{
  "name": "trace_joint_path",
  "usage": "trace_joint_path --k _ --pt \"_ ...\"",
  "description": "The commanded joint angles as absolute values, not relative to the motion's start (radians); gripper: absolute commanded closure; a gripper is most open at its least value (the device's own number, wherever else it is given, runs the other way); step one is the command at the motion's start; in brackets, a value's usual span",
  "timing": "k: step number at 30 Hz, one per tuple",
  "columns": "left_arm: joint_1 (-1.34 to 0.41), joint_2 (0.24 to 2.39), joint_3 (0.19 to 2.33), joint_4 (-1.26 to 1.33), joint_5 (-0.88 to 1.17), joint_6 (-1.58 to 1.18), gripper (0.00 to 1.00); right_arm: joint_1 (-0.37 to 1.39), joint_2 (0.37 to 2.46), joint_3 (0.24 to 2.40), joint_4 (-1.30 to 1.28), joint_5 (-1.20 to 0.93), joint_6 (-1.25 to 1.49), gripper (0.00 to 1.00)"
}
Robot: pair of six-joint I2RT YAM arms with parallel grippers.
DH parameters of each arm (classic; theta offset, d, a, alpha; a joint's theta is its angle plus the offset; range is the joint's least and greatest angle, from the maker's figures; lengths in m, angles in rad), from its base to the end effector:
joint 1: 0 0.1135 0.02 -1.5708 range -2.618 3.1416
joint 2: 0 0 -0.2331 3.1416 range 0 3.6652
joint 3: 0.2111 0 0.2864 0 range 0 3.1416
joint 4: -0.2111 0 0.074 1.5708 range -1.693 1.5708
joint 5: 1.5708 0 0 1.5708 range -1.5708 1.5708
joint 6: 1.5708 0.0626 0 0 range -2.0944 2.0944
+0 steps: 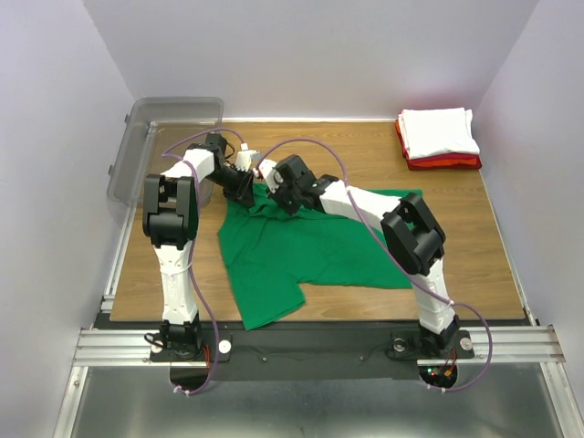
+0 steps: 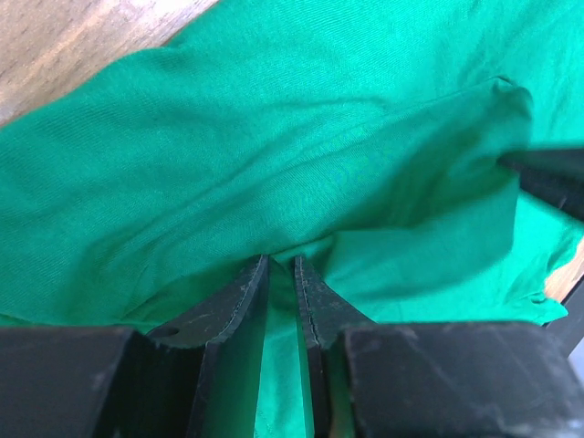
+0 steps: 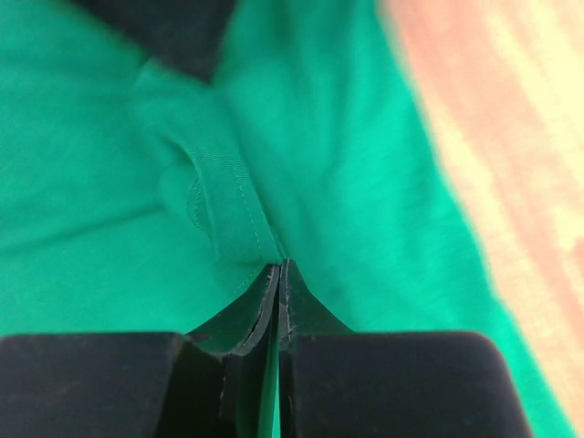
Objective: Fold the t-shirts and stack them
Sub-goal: Fold the tshirt
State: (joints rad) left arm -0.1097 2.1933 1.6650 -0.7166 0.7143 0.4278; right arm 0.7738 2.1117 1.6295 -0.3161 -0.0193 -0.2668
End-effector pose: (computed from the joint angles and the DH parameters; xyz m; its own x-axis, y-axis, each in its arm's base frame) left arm 0.4596 -0.0919 0.0986 -0.7360 0.3964 -0.5488 0.6556 0.6194 -0.4319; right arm 0.3649 0.3582 0.1388 -0.3074 -0.6688 -0.6769 -0.8183 0.5488 -0.1707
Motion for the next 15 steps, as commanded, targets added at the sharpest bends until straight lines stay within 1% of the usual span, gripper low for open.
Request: trace_joint_path --k 1,6,12,13,15 --pt "-0.103 2.137 1.675 -0.739 0.742 0.426 0.69 0.724 2.173 1.719 -0.265 -0.051 -0.250 0.94" --pt "-0.075 2.036 1.628 -0.684 0.814 0.396 0.65 0.689 2.229 1.750 -0.268 -0.089 -0.245 0.95" --pt "-0.045 1.961 1.589 -0.627 0.839 0.364 0.63 0.649 2.264 1.782 -0.276 -0.145 -0.206 0.94" --pt "-0.044 1.959 1.589 -0.630 0.838 0.368 0.63 0.644 2.257 1.782 -0.281 -0.162 -0.184 0.94" --pt "-0.044 1.954 1.583 -0.646 0.845 0.385 0.63 0.627 2.212 1.782 -0.284 -0.210 -0.154 0.87"
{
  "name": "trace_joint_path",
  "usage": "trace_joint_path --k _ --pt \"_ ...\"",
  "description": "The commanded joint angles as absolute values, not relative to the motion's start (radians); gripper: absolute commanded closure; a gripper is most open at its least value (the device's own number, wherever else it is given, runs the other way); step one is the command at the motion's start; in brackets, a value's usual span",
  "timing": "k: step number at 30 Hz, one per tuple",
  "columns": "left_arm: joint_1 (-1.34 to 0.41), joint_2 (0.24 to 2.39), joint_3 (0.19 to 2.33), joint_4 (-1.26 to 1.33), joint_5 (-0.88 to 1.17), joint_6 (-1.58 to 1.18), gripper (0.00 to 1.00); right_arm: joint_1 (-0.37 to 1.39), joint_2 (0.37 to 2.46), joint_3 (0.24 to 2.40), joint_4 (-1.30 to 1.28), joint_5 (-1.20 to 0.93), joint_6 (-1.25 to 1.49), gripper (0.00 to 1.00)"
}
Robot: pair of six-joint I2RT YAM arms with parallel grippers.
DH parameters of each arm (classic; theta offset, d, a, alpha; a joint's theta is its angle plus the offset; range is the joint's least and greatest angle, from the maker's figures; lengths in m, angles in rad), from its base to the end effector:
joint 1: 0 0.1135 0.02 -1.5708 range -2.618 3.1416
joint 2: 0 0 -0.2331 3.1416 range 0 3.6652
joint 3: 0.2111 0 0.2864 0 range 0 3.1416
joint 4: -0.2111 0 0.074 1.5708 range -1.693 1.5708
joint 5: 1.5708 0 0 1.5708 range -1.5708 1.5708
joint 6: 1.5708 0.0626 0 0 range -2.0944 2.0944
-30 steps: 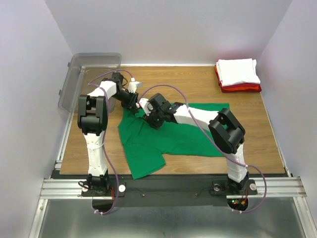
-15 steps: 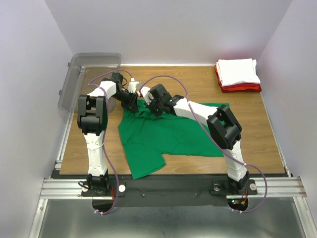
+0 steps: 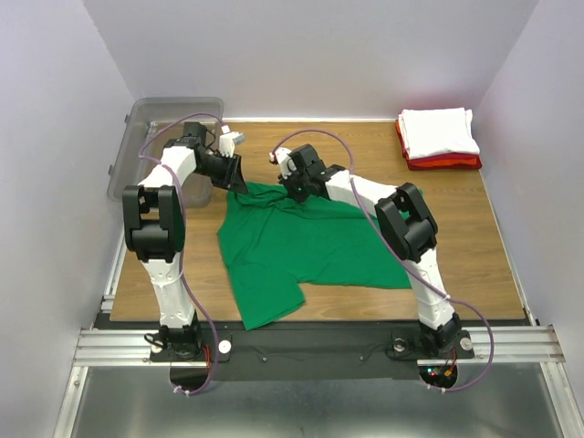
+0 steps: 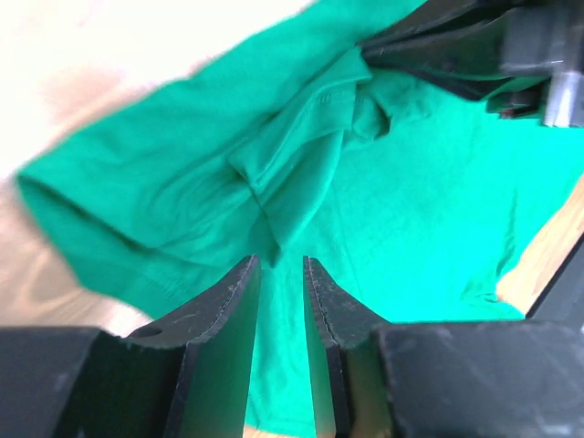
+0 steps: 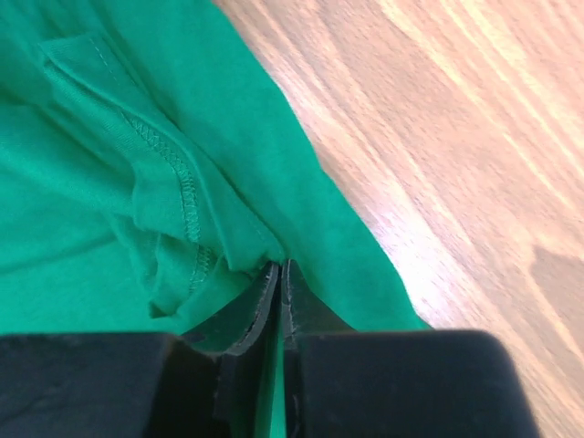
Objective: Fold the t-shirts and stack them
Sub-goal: Fold the tshirt
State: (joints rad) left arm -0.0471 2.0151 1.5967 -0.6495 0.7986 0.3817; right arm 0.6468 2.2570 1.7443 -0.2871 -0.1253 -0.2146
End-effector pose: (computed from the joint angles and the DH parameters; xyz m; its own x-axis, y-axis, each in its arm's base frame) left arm 0.4546 -0.0663 0.1619 -0.6715 0.2918 -0.6811 0.6766 0.6163 -0.4030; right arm 0.4230 0.3293 0.1111 -0.4171 -0.5797 -0.7000 -0.7740 0.6303 -0.0608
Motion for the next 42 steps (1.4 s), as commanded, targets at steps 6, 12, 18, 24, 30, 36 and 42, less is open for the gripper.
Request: trace_joint_path --k 6,12,18,24,30,36,42 --pt "-0.046 1.957 1.574 -0.618 0.851 0.388 0.62 0.604 2.073 1.767 -0.299 -0.287 -0.117 0.64" --pt "-0.063 1.980 1.597 -0.585 0.836 0.377 0.61 0.597 2.010 1.721 -0.316 -0.356 -0.115 0.66" --pt "-0.103 2.029 1.621 -0.571 0.769 0.359 0.60 0.620 2.026 1.687 -0.345 -0.400 -0.140 0.75" --pt "-0.109 2.060 1.638 -0.545 0.735 0.328 0.60 0.655 2.077 1.681 -0.348 -0.329 -0.158 0.71" --pt "-0.120 2.097 1.663 -0.554 0.718 0.327 0.59 0.667 2.134 1.715 -0.347 -0.310 -0.158 0.65" --pt "-0.126 2.120 1.681 -0.561 0.716 0.328 0.59 0.670 2.160 1.724 -0.350 -0.304 -0.161 0.64" --pt "-0.135 2.125 1.684 -0.561 0.722 0.334 0.59 0.672 2.174 1.730 -0.348 -0.249 -0.163 0.66"
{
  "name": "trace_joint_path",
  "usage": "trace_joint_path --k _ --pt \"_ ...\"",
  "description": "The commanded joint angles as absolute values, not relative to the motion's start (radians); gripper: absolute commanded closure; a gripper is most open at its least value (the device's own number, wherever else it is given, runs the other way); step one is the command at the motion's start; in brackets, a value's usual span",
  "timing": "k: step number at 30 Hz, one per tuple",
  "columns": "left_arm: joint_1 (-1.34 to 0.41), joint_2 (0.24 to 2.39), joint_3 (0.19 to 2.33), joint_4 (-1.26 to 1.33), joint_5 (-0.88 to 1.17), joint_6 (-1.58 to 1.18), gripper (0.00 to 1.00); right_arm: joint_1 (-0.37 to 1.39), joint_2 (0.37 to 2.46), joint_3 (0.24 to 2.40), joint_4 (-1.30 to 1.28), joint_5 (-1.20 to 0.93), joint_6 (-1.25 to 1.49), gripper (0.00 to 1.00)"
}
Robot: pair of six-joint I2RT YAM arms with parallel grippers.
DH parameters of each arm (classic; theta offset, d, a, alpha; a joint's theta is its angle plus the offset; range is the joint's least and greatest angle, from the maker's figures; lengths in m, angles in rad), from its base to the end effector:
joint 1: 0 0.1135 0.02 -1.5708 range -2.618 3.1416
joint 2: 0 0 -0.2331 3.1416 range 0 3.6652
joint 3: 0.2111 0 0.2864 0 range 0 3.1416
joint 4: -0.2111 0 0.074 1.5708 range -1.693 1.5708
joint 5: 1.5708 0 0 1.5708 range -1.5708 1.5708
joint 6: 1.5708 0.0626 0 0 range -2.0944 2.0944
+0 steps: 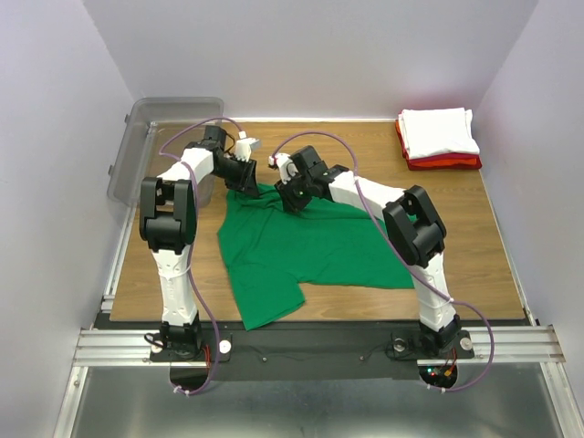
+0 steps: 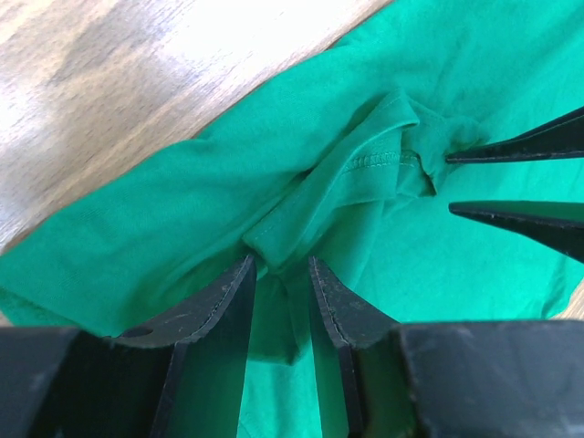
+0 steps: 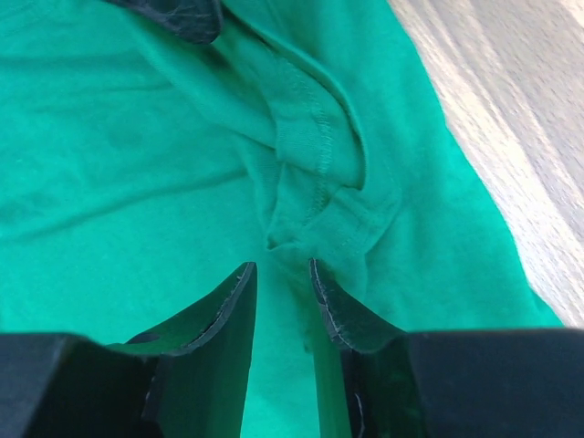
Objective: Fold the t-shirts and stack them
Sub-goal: Fold the tshirt
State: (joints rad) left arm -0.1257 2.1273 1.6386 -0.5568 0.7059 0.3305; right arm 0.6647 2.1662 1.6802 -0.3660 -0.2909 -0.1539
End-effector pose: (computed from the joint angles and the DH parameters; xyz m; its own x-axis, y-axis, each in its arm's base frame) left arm 0.4707 -0.1004 0.1277 -0.6762 0.3344 -0.6565 0.6741 0.6404 -0.3681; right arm 0.3940 0.3315 0.1279 -0.4720 -0.5565 -0.6838 -0.8216 0.5589 0.1124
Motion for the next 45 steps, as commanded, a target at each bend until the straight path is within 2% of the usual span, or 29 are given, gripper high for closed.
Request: trace_joint_path --k 1,14,20,22,26,27,30,45 --pt "-0.137 2.125 1.684 -0.561 0.721 0.334 0.59 0.670 2.174 1.733 -0.347 -0.235 -0.161 0.66" --pt "-0.149 2.132 1.693 -0.561 0.715 0.334 0.59 0.672 2.206 1.784 -0.350 -0.187 -0.138 0.64" --pt "-0.152 2.140 1.700 -0.563 0.710 0.336 0.59 0.672 2.206 1.767 -0.351 -0.221 -0.153 0.70" --pt "-0.153 2.141 1.704 -0.564 0.715 0.334 0.63 0.669 2.198 1.763 -0.351 -0.236 -0.156 0.77" --pt "-0.153 2.141 1.716 -0.565 0.716 0.336 0.86 0.670 2.187 1.761 -0.351 -0.253 -0.158 0.94" --pt "-0.153 2.138 1.717 -0.563 0.713 0.334 0.89 0.670 2.181 1.759 -0.351 -0.256 -0.156 0.97" --pt "-0.153 2.112 1.718 -0.563 0.704 0.336 0.99 0.670 2.157 1.755 -0.351 -0.265 -0.156 1.00" --pt "-0.149 1.909 1.620 -0.603 0.637 0.383 1.00 0.669 1.999 1.655 -0.351 -0.359 -0.127 0.99"
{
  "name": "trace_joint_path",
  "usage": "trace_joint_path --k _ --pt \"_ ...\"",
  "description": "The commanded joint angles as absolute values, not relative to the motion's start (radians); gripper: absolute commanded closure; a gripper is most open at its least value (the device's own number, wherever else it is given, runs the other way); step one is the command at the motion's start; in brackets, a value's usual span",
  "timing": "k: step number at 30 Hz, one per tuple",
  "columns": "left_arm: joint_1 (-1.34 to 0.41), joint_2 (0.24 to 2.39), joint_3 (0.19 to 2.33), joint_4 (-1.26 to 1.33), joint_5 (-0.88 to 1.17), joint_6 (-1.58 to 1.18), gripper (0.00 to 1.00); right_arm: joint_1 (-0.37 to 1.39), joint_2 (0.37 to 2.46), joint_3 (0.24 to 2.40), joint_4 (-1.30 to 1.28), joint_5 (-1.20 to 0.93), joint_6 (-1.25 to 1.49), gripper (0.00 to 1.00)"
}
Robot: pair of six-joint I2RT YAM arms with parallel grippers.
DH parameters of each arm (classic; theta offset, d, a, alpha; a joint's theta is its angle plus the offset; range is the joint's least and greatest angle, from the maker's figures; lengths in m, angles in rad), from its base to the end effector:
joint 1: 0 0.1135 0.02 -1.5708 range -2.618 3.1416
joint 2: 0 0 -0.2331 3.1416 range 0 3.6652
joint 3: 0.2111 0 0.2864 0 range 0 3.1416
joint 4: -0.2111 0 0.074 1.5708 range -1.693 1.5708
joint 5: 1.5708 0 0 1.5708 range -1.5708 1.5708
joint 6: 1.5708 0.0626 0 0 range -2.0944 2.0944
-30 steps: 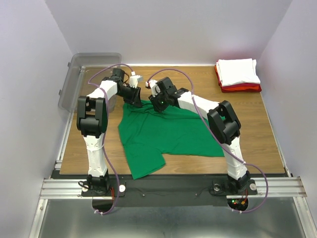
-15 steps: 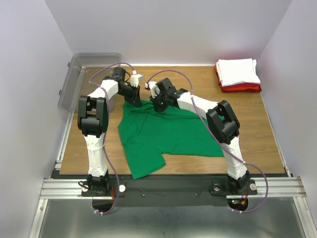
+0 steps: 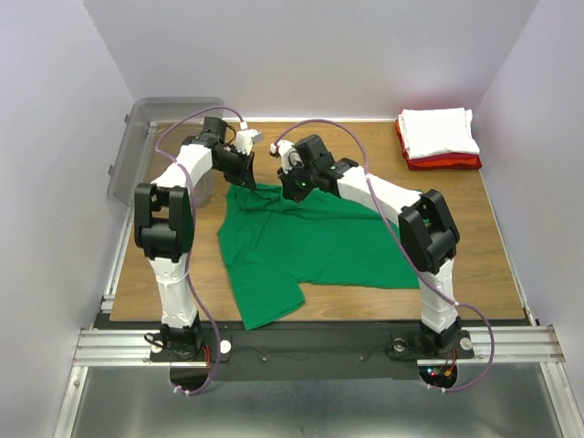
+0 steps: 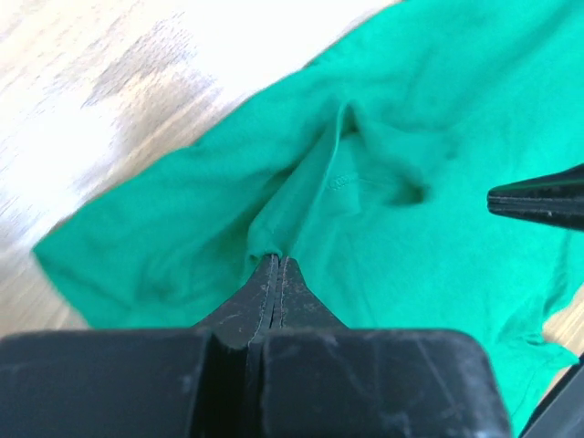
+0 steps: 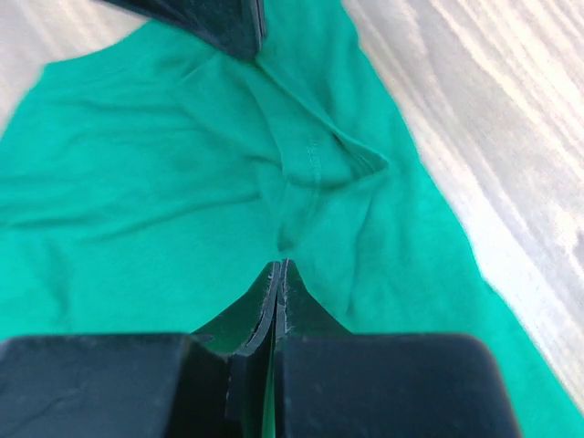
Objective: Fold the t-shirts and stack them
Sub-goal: Fold the tshirt
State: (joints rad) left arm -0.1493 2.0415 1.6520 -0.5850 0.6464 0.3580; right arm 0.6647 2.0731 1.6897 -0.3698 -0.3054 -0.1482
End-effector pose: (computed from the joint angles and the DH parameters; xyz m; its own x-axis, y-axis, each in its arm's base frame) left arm 0.4663 -0.1083 0.1679 -0.6075 0.3742 -0.7006 0.7112 0.6491 -0.2700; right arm 0.3913 0.3306 0.1773 -0.4201 -0.5081 -0.7519 -0.8321 0.5464 0.0957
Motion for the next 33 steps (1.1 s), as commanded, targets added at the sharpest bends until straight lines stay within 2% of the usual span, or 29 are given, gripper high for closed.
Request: trace_joint_path --k 1,11,13,17,18,29,33 --pt "-0.147 1.898 1.599 -0.604 0.635 0.388 1.00 0.669 1.987 1.637 -0.353 -0.377 -0.126 0.99" --pt "-0.147 1.775 1.450 -0.692 0.620 0.449 1.00 0.669 1.936 1.546 -0.356 -0.442 -0.111 0.99" --pt "-0.147 1.747 1.404 -0.709 0.623 0.463 1.00 0.669 1.922 1.536 -0.357 -0.449 -0.095 0.95" --pt "-0.147 1.710 1.332 -0.681 0.604 0.463 1.00 0.669 1.902 1.506 -0.360 -0.442 -0.038 0.80" --pt "-0.146 1.713 1.335 -0.677 0.606 0.460 1.00 0.670 1.899 1.502 -0.357 -0.437 -0.031 0.77" --pt "-0.144 1.928 1.580 -0.664 0.618 0.405 1.00 0.755 1.919 1.474 -0.288 -0.203 -0.046 0.79" --pt "-0.138 2.012 1.661 -0.664 0.637 0.385 1.00 0.758 1.947 1.494 -0.278 -0.153 -0.048 0.75"
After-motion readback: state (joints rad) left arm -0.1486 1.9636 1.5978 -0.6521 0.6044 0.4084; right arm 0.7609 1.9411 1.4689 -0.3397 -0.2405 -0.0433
